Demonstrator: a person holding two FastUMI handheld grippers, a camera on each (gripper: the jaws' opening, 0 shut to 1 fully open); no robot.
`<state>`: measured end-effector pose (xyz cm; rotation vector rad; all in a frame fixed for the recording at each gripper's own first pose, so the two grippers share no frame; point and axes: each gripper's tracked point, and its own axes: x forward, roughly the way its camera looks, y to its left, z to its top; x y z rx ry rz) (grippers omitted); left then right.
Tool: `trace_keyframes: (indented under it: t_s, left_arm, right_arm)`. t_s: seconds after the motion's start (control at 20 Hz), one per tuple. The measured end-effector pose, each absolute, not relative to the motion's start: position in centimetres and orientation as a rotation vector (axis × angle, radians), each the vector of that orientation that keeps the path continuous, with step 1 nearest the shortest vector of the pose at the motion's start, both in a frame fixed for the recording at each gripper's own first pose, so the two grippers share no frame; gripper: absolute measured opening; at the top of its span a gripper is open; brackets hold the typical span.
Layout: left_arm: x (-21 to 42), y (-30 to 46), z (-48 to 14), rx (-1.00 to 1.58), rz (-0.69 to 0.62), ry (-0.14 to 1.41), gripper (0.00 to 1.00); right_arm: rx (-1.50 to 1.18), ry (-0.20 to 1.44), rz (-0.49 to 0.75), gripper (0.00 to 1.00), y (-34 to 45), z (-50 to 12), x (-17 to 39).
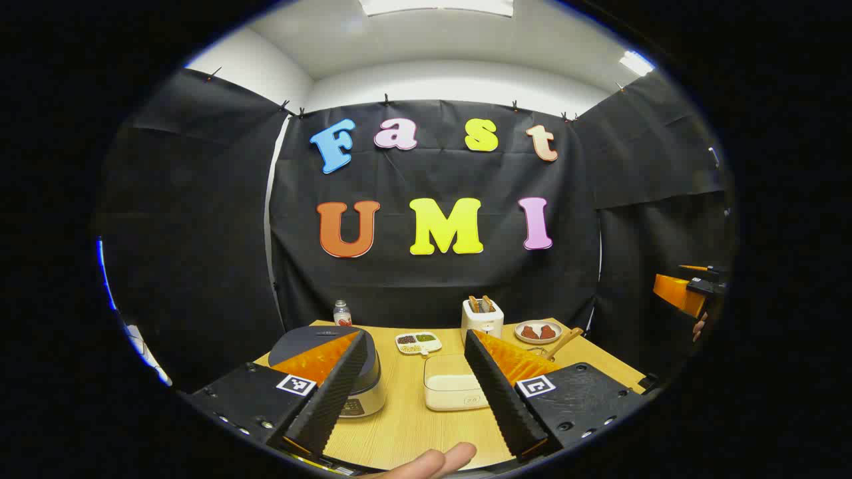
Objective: Close the left gripper, press the button to open the rice cooker; take a wooden spoon from the chopstick holder with the right hand, scoop a spoonful of rice and pour it into the rice cooker, then put the wooden spoon back into the chopstick holder.
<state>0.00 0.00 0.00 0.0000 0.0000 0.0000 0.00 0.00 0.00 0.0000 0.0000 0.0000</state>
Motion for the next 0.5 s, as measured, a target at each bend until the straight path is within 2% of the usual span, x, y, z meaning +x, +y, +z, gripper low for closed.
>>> trace_keyframes:
  t_s: [0.5]
  left_arm:
    - [-0.12, 0.59, 0.59, 0.005, 0.020, -0.028, 0.94]
  right_arm:
    - [0.016, -0.035, 0.005, 0.99, -0.43, 0.78, -0.58]
